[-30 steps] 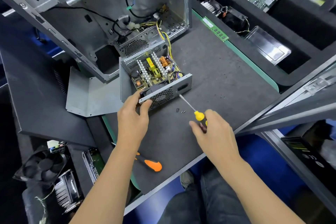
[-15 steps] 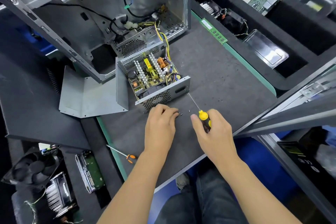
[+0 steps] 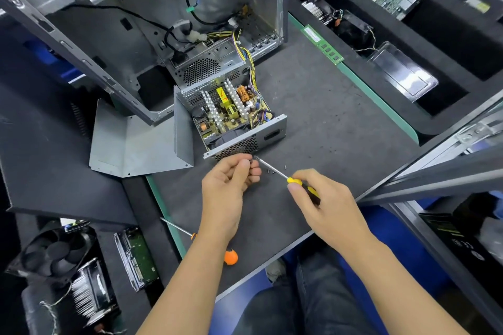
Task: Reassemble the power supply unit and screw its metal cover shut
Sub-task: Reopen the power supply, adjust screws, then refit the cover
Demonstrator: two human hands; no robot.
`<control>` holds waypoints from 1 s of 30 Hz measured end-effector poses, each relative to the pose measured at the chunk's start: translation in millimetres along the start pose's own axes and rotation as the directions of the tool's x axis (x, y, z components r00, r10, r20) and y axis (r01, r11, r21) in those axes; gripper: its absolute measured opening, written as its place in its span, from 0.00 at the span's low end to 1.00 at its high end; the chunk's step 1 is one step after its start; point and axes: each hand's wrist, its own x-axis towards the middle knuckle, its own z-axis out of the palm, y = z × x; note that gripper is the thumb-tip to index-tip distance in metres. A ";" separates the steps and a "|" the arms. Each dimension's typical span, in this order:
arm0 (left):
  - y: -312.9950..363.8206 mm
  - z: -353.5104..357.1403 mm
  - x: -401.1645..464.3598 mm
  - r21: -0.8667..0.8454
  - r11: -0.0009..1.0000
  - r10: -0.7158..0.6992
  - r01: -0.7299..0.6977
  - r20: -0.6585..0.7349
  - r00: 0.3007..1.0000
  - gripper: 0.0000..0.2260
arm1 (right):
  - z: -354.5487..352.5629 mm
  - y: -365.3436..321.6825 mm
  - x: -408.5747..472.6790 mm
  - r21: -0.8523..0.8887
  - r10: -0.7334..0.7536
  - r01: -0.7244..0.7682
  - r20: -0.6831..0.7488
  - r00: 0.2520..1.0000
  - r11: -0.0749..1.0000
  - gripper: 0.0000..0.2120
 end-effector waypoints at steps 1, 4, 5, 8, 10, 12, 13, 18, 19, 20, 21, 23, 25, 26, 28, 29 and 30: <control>0.3 0.5 -0.2 -0.041 0.999 -0.006 0.006 -0.004 1.000 0.13 | -0.1 -0.2 -1.0 -0.003 -0.005 0.005 -0.002 1.000 1.000 0.04; 1.0 0.3 0.9 -0.057 0.998 0.002 -0.002 -0.006 1.000 0.16 | 0.5 -0.4 -2.1 -0.012 -0.011 0.011 0.000 1.000 1.000 0.04; 1.0 -0.3 1.3 -0.043 0.999 0.007 -0.007 -0.003 1.000 0.16 | 0.9 -0.3 -1.8 -0.015 -0.010 0.010 -0.002 1.000 1.000 0.04; 0.9 -2.6 1.9 0.023 1.000 0.017 -0.017 0.005 1.000 0.16 | 2.0 -1.4 -1.3 -0.025 -0.002 0.002 -0.009 1.000 1.000 0.04; 0.5 -4.0 3.3 0.073 0.997 0.021 -0.022 0.010 1.000 0.16 | 2.3 -1.5 -1.6 -0.034 0.008 -0.008 -0.007 1.000 0.999 0.04; -0.9 -5.6 4.6 0.101 0.995 0.024 -0.027 0.023 0.999 0.17 | 2.3 -1.4 -1.8 -0.041 0.021 -0.021 -0.002 1.000 0.999 0.05; -1.5 -6.4 5.0 0.108 0.994 0.024 -0.027 0.030 0.999 0.17 | 2.2 -1.5 -1.5 -0.042 0.025 -0.025 0.000 1.000 0.999 0.06; -4.8 -9.2 6.6 0.126 0.992 0.003 -0.006 0.025 1.000 0.17 | 2.0 -1.6 -0.6 -0.034 0.032 -0.031 0.010 0.999 0.999 0.07; -5.4 -9.3 6.8 0.132 0.991 0.001 -0.005 0.025 1.000 0.17 | 2.1 -1.7 -0.3 -0.033 0.038 -0.037 0.017 0.999 0.999 0.07; -5.9 -9.6 6.9 0.138 0.990 0.000 -0.004 0.029 1.000 0.17 | 2.4 -1.8 0.1 -0.033 0.044 -0.043 0.025 0.999 0.999 0.08; -6.3 -9.6 6.8 0.139 0.990 -0.002 -0.003 0.032 0.999 0.17 | 2.6 -2.3 0.3 -0.033 0.049 -0.048 0.034 0.998 0.998 0.09; -6.2 -9.1 5.9 0.123 0.992 -0.012 0.007 0.035 0.999 0.17 | 2.5 -3.1 0.5 -0.023 0.064 -0.063 0.048 0.997 0.998 0.10; -5.5 -7.5 4.9 0.093 0.995 -0.030 0.028 0.023 0.999 0.16 | 2.6 -4.1 -0.3 -0.001 0.079 -0.079 0.060 0.995 0.997 0.10; -5.0 -6.3 4.6 0.072 0.997 -0.043 0.042 0.012 0.999 0.15 | 2.9 -4.6 -1.0 0.013 0.088 -0.089 0.065 0.994 0.996 0.09; -3.5 -3.2 4.0 0.018 0.997 -0.076 0.077 -0.014 0.997 0.14 | 3.8 -5.5 -1.8 0.053 0.112 -0.116 0.071 0.991 0.992 0.09; -2.2 -1.5 3.8 -0.005 0.996 -0.093 0.093 -0.030 0.995 0.13 | 4.4 -6.0 -2.0 0.075 0.125 -0.131 0.077 0.989 0.988 0.09; -0.9 -0.2 3.6 -0.021 0.994 -0.107 0.106 -0.046 0.993 0.12 | 5.0 -6.7 -2.3 0.095 0.139 -0.147 0.086 0.987 0.985 0.09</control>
